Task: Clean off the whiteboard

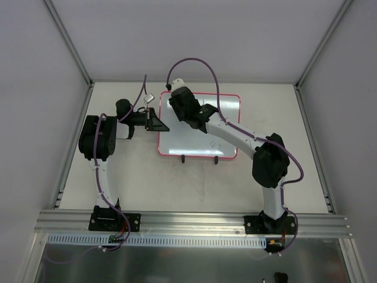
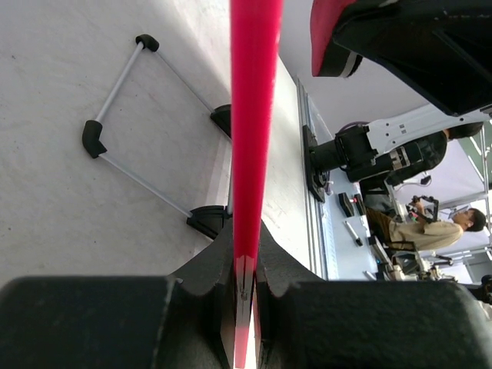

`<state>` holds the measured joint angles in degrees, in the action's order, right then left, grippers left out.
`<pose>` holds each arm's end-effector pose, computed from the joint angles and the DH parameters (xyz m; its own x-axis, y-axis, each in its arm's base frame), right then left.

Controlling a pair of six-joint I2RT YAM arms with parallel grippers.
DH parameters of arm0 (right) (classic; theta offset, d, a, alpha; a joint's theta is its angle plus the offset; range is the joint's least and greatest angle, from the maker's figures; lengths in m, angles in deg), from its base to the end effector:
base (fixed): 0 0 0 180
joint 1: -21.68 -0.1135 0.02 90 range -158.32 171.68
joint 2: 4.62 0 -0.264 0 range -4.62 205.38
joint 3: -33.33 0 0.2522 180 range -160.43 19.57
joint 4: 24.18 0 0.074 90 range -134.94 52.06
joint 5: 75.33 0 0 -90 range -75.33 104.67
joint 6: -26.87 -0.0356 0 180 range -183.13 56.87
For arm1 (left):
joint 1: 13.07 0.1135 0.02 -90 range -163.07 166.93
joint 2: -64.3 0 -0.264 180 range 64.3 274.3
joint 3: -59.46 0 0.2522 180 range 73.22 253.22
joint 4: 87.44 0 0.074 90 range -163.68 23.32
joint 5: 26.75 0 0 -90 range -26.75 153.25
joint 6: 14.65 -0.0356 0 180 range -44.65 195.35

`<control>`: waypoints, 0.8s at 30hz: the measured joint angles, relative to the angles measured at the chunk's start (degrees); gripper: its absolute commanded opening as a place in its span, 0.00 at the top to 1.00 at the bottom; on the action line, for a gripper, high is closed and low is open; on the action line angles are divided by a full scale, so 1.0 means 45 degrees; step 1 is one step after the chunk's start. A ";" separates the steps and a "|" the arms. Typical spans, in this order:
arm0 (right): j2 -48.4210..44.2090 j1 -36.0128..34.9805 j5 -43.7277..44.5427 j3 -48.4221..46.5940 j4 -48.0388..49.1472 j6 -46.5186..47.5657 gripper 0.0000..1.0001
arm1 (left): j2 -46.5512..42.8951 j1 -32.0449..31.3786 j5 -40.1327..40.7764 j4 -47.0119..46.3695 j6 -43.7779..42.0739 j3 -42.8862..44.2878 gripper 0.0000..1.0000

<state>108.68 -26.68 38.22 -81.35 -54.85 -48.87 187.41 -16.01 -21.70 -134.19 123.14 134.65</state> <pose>0.3226 0.3415 0.3099 -0.2033 -0.5685 -0.7971 -0.5196 0.7527 -0.4043 0.4080 -0.0565 0.1459 -0.7537 -0.0266 -0.6566 0.6562 0.0255 -0.7542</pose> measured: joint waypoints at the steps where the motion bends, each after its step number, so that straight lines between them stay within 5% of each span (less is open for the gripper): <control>1: 0.0000 0.0015 0.0019 0.0000 0.0000 -0.0005 1.00 | 0.0005 -0.0019 -0.0015 -0.0267 0.0126 -0.0039 1.00; 10: 0.0000 0.0112 -0.0049 0.0000 0.0010 -0.0165 1.00 | 0.0121 -0.0024 0.0073 -0.1073 0.0398 -0.0291 1.00; 24: 0.0000 0.0325 -0.0243 0.0044 0.0024 -0.0563 1.00 | -0.0627 -0.0189 0.1151 0.1520 -0.2317 -0.0952 1.00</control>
<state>108.68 -25.22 37.13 -81.16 -54.74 -51.41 184.59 -16.86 -16.52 -127.35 112.71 130.37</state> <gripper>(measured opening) 0.355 0.073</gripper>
